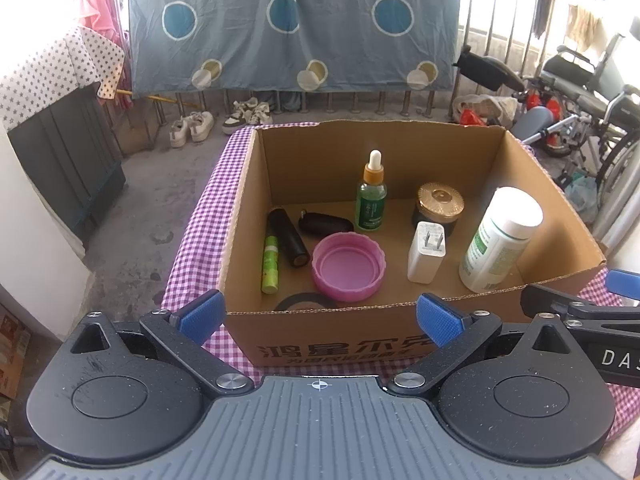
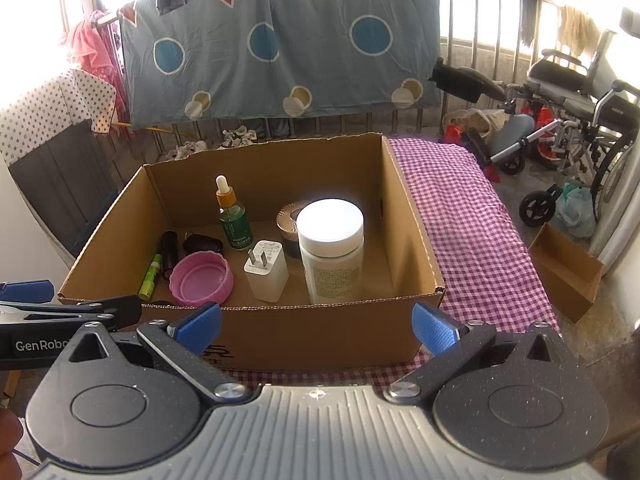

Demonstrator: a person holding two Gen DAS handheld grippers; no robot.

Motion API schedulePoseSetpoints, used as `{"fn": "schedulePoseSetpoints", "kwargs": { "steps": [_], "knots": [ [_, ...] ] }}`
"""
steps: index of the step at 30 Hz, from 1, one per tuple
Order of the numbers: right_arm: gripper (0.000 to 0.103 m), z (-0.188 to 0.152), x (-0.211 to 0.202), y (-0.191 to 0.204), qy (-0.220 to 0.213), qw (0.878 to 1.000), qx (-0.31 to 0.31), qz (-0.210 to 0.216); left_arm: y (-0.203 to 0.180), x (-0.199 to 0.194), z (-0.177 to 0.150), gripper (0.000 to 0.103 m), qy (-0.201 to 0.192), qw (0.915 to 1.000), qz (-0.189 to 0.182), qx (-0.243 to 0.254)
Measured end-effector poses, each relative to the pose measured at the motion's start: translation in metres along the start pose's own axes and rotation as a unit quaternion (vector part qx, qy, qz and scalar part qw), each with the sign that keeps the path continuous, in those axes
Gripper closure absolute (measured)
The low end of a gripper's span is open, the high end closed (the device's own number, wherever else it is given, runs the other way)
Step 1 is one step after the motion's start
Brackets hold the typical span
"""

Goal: Organize rigid objects

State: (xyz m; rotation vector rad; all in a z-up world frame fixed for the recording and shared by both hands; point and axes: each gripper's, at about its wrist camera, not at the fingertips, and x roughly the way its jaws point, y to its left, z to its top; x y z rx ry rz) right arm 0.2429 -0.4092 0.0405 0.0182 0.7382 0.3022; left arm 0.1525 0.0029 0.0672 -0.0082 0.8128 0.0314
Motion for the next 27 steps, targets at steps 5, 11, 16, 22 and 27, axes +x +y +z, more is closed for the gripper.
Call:
{"fn": "schedulePoseSetpoints", "kwargs": {
  "steps": [5,11,16,22,27],
  "knots": [
    [0.0,0.0,-0.0017,0.0002,-0.001,1.0,0.0,0.0,0.0006,-0.0006,-0.0001,0.001,0.001,1.0,-0.001,-0.001],
    [0.0,-0.0004,-0.0033,-0.0016,-0.002,1.0,0.003,0.0,-0.0003,-0.0017,-0.0008,0.001,0.0,1.0,-0.002,0.001],
    [0.0,-0.001,-0.0036,-0.0022,0.0,1.0,0.005,0.0,-0.0024,-0.0021,-0.001,0.001,0.003,1.0,-0.002,0.0],
    [0.0,-0.0021,-0.0037,-0.0022,0.001,1.0,0.006,0.0,-0.0028,-0.0021,-0.0015,0.001,0.004,1.0,0.0,0.001],
    [0.0,-0.0024,-0.004,-0.0022,0.001,1.0,0.006,-0.001,-0.0026,-0.002,-0.0013,0.001,0.005,1.0,0.001,0.002]
  ]
}}
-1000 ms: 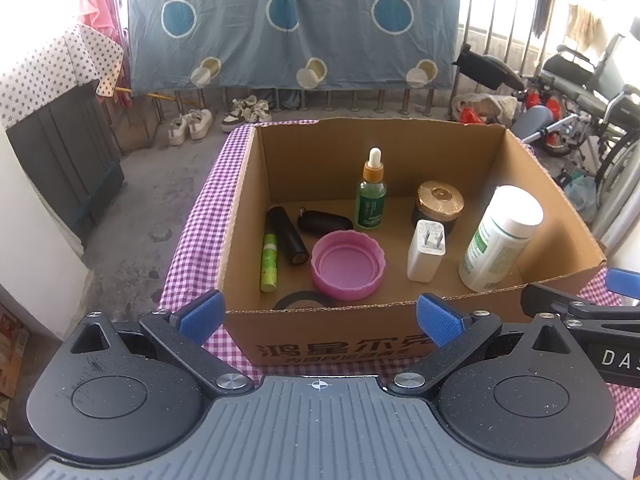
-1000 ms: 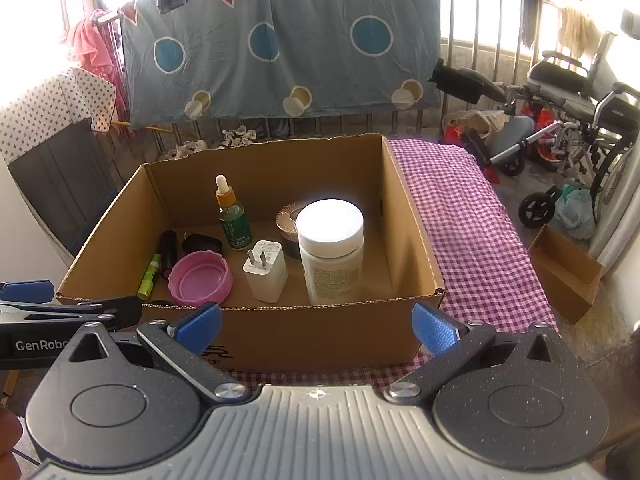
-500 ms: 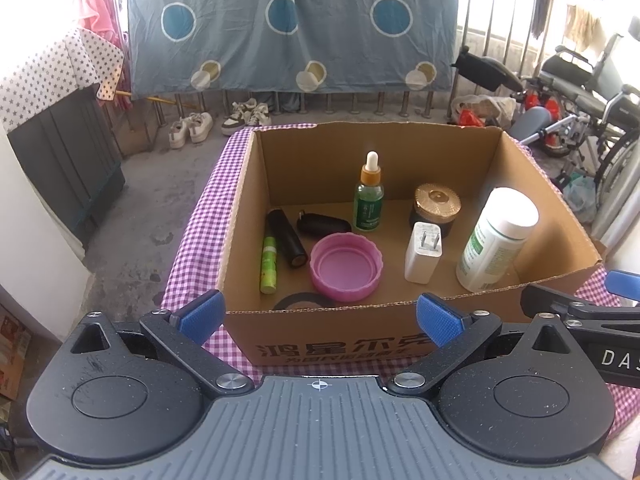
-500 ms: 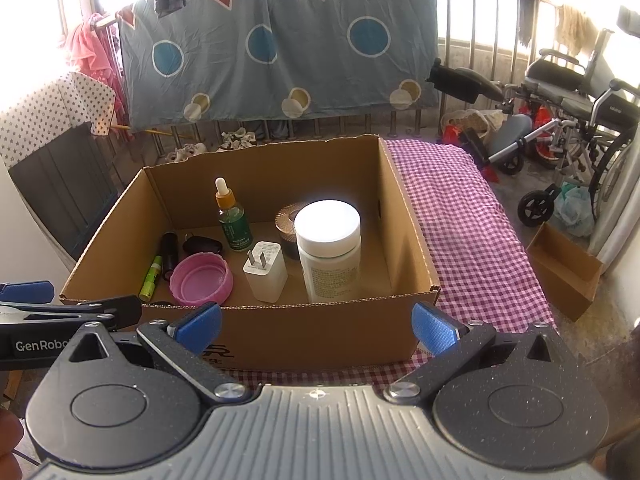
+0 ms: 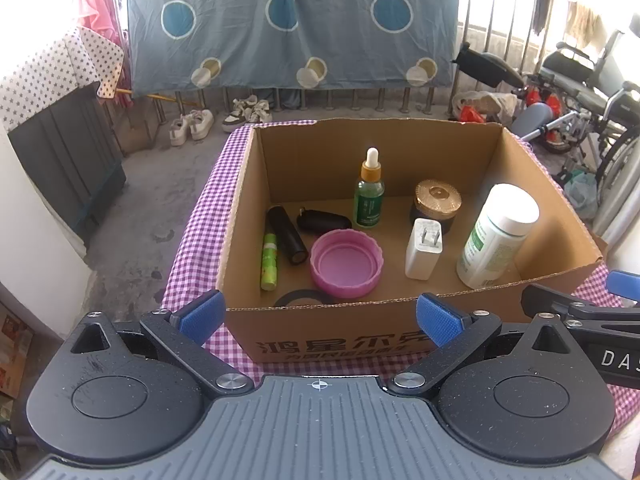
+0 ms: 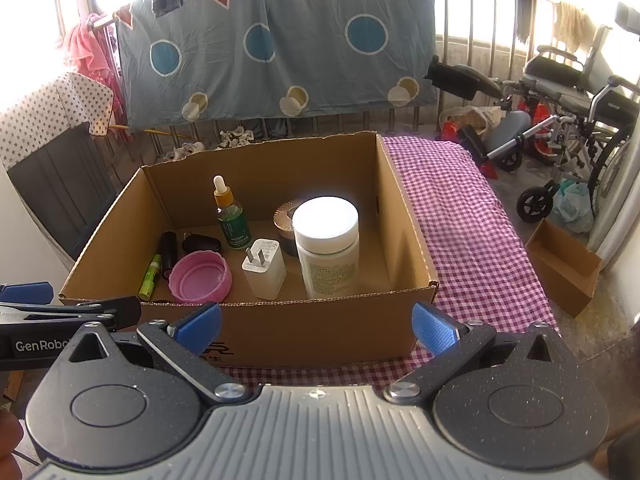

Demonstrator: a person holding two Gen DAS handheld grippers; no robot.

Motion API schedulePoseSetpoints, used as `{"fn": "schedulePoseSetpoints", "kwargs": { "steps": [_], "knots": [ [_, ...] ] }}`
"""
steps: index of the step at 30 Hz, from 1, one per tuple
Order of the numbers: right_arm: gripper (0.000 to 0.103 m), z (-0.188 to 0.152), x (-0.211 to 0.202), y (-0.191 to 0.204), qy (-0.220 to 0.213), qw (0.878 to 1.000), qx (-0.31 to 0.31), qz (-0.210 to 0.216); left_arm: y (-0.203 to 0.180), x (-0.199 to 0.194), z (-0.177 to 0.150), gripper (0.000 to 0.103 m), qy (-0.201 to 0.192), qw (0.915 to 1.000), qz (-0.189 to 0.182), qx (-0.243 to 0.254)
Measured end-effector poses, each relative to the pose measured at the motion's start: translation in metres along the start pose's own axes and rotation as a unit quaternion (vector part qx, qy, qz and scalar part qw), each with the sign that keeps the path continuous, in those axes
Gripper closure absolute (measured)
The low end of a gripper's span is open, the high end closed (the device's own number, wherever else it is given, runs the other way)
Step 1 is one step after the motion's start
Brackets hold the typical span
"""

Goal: Organize rigid objects

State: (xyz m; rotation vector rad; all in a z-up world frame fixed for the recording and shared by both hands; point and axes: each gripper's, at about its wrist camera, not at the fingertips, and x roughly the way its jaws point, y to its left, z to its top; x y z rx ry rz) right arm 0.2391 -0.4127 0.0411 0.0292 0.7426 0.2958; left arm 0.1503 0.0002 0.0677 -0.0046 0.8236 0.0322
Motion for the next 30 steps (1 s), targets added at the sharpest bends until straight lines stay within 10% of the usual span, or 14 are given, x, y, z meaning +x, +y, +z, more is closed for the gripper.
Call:
{"fn": "schedulePoseSetpoints", "kwargs": {
  "steps": [30],
  "knots": [
    [0.0,0.0003,-0.0002,0.0007,0.001,1.0,0.001,0.001,-0.0006,-0.001,-0.0006,0.001,0.001,1.0,0.0,-0.002]
  ]
}}
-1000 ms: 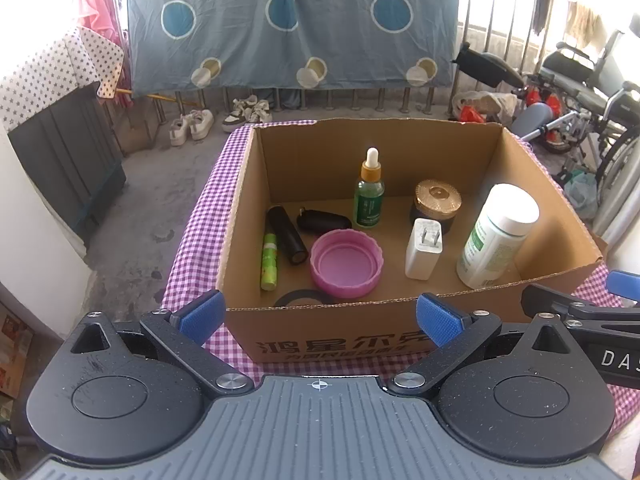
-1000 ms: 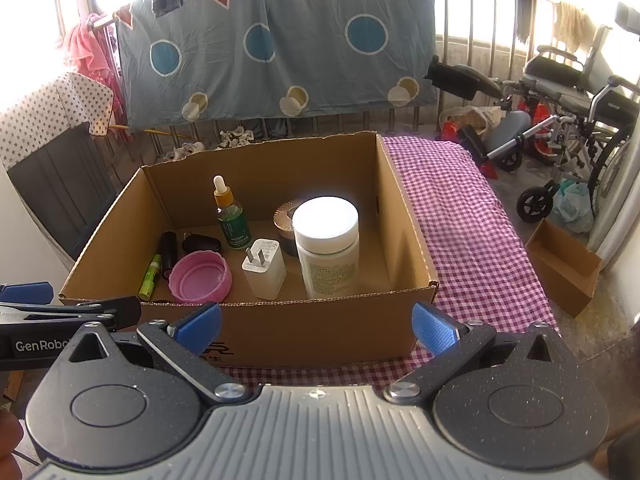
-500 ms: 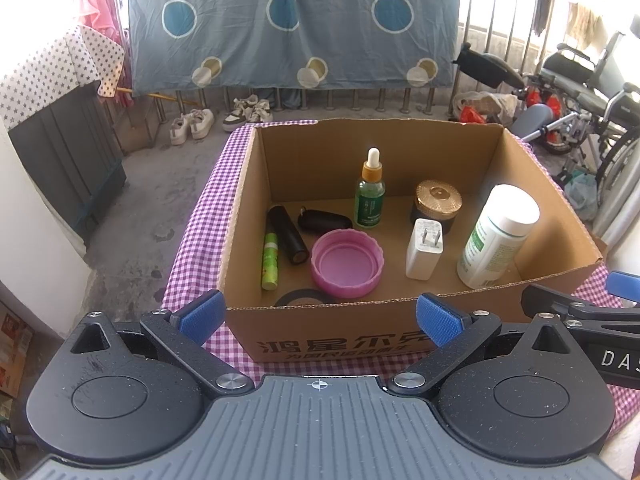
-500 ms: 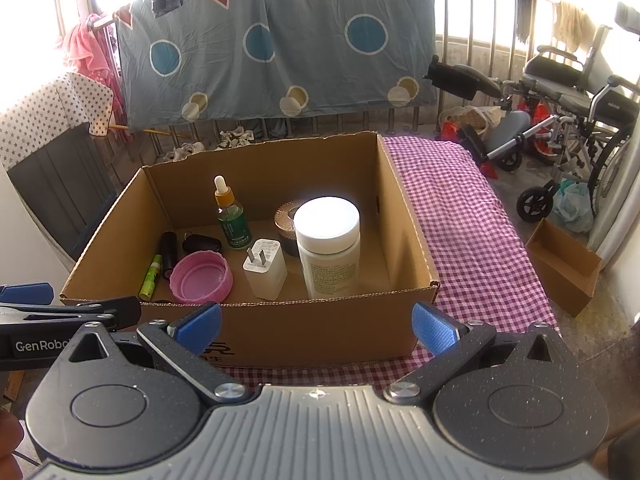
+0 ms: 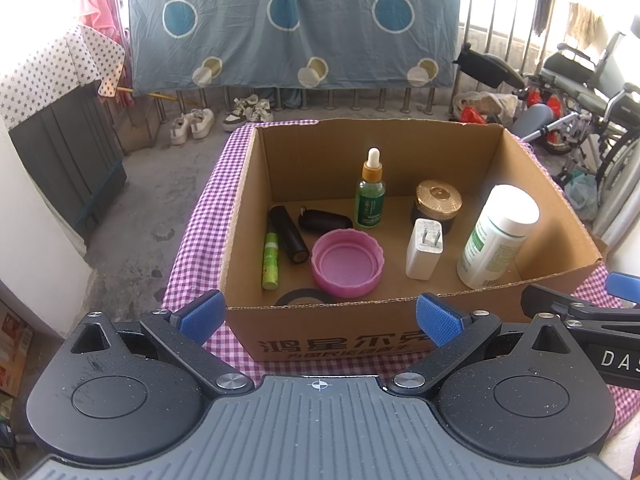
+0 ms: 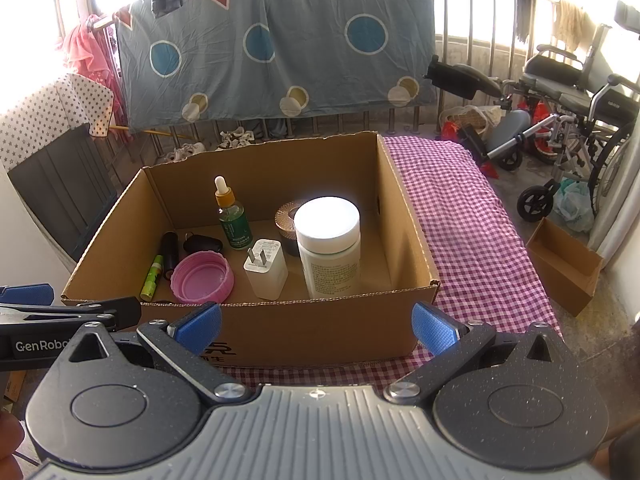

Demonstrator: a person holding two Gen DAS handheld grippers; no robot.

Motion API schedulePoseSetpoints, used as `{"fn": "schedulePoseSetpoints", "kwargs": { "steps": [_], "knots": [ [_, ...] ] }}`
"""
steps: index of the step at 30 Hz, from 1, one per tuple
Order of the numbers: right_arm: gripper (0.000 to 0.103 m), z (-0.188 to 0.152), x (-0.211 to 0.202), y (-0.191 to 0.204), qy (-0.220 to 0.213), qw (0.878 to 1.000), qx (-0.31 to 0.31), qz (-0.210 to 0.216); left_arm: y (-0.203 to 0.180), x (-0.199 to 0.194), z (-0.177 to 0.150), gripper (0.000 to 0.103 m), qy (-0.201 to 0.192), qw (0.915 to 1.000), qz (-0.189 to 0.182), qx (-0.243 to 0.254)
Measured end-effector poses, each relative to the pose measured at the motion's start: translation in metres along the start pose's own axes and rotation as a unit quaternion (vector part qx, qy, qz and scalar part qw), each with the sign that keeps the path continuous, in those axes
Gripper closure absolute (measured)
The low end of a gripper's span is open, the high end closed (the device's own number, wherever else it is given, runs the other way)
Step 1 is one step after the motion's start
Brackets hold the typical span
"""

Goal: Organize rigid objects

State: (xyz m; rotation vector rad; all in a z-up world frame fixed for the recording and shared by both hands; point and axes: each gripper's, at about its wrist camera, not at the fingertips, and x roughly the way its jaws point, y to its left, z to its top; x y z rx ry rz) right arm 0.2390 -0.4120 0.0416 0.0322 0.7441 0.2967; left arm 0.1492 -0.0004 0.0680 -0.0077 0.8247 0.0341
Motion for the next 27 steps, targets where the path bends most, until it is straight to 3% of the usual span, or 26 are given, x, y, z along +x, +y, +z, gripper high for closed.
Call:
{"fn": "schedulePoseSetpoints", "kwargs": {
  "steps": [27],
  "knots": [
    [0.0,-0.0011,-0.0021,0.0012,0.003,1.0,0.007,0.0,-0.0006,-0.0011,-0.0002,0.001,0.001,1.0,0.001,-0.002]
  ]
}}
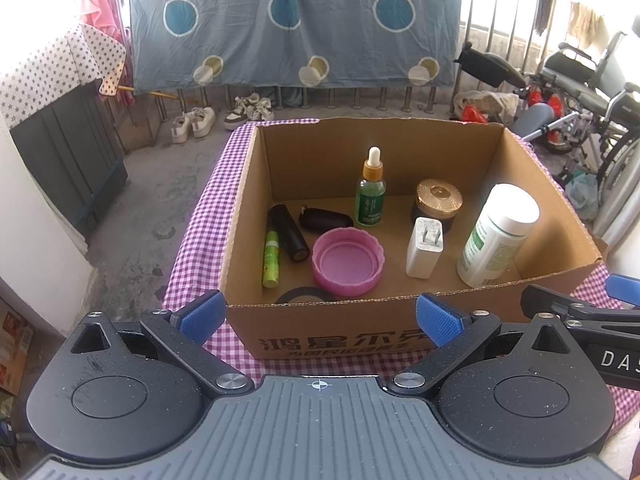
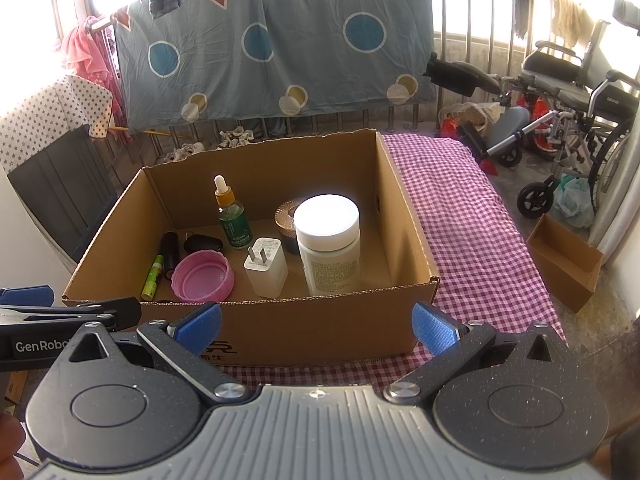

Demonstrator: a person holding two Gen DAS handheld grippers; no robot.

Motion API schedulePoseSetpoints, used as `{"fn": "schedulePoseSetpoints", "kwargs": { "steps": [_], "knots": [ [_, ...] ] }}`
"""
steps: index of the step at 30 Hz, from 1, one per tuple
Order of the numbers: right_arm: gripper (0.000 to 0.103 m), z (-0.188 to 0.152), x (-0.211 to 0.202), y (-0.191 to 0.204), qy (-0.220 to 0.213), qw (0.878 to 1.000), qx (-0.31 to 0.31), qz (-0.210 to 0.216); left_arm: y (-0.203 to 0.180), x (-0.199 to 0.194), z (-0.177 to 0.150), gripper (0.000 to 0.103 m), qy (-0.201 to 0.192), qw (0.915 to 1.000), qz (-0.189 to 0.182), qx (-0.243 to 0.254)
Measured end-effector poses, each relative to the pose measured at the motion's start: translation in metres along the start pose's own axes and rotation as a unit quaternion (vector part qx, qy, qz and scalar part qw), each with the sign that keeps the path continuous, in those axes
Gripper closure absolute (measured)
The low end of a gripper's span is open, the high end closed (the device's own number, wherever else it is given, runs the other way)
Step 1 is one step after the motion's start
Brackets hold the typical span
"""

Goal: Organize rigid objects

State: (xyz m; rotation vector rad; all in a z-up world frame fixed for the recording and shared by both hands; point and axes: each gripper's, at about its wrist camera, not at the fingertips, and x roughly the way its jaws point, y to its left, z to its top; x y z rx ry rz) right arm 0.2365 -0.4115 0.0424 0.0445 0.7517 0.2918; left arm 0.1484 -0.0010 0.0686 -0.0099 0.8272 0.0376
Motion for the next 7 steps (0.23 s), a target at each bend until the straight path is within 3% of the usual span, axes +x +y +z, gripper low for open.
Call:
{"fn": "schedulePoseSetpoints", "kwargs": {
  "steps": [7],
  "knots": [
    [0.0,-0.0002,-0.0004,0.0005,0.0,1.0,0.0,0.0,-0.0004,-0.0005,-0.0013,0.001,0.001,1.0,0.001,-0.001]
  ]
}}
